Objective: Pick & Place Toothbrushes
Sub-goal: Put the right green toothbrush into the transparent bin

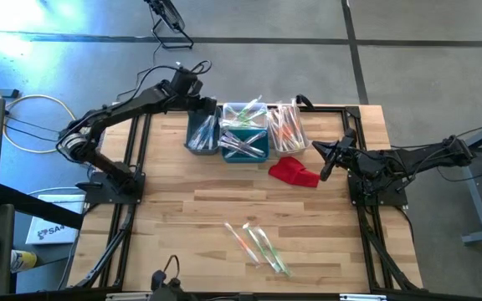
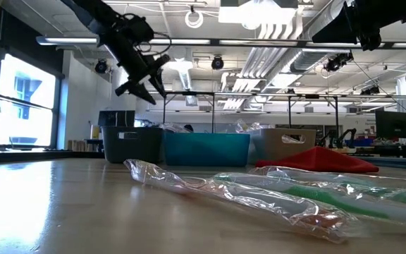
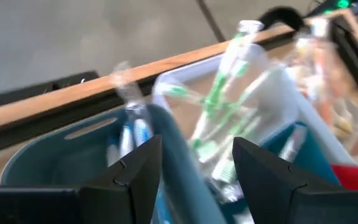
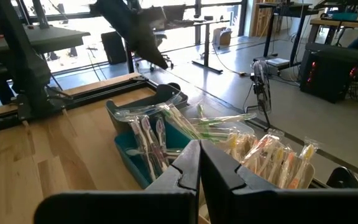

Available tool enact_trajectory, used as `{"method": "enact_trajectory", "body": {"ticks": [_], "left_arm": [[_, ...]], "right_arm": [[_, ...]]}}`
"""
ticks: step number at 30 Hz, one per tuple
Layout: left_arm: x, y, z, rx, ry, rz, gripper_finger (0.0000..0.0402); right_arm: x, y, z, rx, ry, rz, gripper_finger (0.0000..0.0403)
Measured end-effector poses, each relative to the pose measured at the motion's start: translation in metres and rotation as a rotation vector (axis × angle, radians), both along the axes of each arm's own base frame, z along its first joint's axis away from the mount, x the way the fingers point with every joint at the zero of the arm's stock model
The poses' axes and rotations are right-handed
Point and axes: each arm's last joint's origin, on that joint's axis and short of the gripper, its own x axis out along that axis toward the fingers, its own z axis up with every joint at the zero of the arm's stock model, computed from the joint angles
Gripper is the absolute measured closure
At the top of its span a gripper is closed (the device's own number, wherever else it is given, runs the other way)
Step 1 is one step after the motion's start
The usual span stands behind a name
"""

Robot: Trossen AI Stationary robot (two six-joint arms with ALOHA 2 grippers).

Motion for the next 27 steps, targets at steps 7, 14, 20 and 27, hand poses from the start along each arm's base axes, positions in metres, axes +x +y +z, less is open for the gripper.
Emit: {"method": "enact_trajectory", "body": {"ticks": [7, 14, 20, 27], "left_arm": [[0.006, -0.032, 0.024, 0.165, 0.033, -0.064, 0.0219], [0.024, -0.062, 0.03, 0.192, 0.006, -0.171, 0.0248], [0.046, -0.087, 0.044, 0.295, -0.13, -0.272, 0.0265], [0.06, -0.105, 0.059, 0.428, -0.249, -0.358, 0.0277]], "right_arm": [[0.0, 0.0, 0.0, 0.0, 0.0, 0.0, 0.0399], [0.0, 0.0, 0.0, 0.0, 0.0, 0.0, 0.0399], [0.0, 0.0, 0.0, -0.002, -0.001, -0.008, 0.0399], [0.0, 0.0, 0.0, -0.002, -0.001, -0.007, 0.0399]]}}
